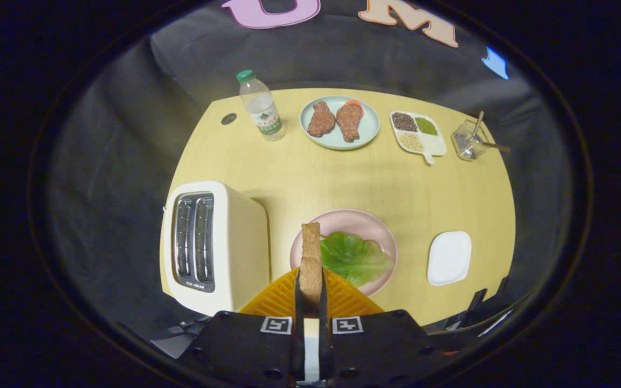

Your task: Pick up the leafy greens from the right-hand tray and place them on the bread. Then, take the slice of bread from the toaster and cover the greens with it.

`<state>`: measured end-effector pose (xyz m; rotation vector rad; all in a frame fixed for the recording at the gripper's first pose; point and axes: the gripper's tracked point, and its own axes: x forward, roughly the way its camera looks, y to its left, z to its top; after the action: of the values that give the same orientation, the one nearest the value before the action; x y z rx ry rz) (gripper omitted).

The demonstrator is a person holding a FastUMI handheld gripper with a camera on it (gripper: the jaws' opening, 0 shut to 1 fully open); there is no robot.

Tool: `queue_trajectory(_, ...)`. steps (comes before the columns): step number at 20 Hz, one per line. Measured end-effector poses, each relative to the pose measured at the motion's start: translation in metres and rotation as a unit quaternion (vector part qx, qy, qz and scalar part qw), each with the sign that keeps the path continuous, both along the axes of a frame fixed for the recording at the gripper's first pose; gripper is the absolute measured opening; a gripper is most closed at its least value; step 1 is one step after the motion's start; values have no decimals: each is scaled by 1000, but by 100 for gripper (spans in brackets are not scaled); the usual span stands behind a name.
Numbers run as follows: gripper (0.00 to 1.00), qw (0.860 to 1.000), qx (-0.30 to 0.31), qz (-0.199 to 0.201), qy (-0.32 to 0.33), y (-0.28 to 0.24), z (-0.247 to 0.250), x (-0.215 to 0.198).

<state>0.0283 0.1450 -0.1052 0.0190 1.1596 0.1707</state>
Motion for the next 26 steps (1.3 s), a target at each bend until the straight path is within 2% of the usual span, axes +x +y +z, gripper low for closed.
queue_trajectory(9, 13, 998, 59, -16, 3, -1, -63, 15)
queue_trajectory(12, 13, 995, 89, -51, 1, -13, -75, 17)
queue_trajectory(16, 13, 996, 59, -69, 7, -47, -94, 15)
queue_trajectory(23, 13, 995, 40, -90, 26, -70, -125, 21)
queue_trajectory(26, 21, 994, 37, -102, 32, -77, -132, 22)
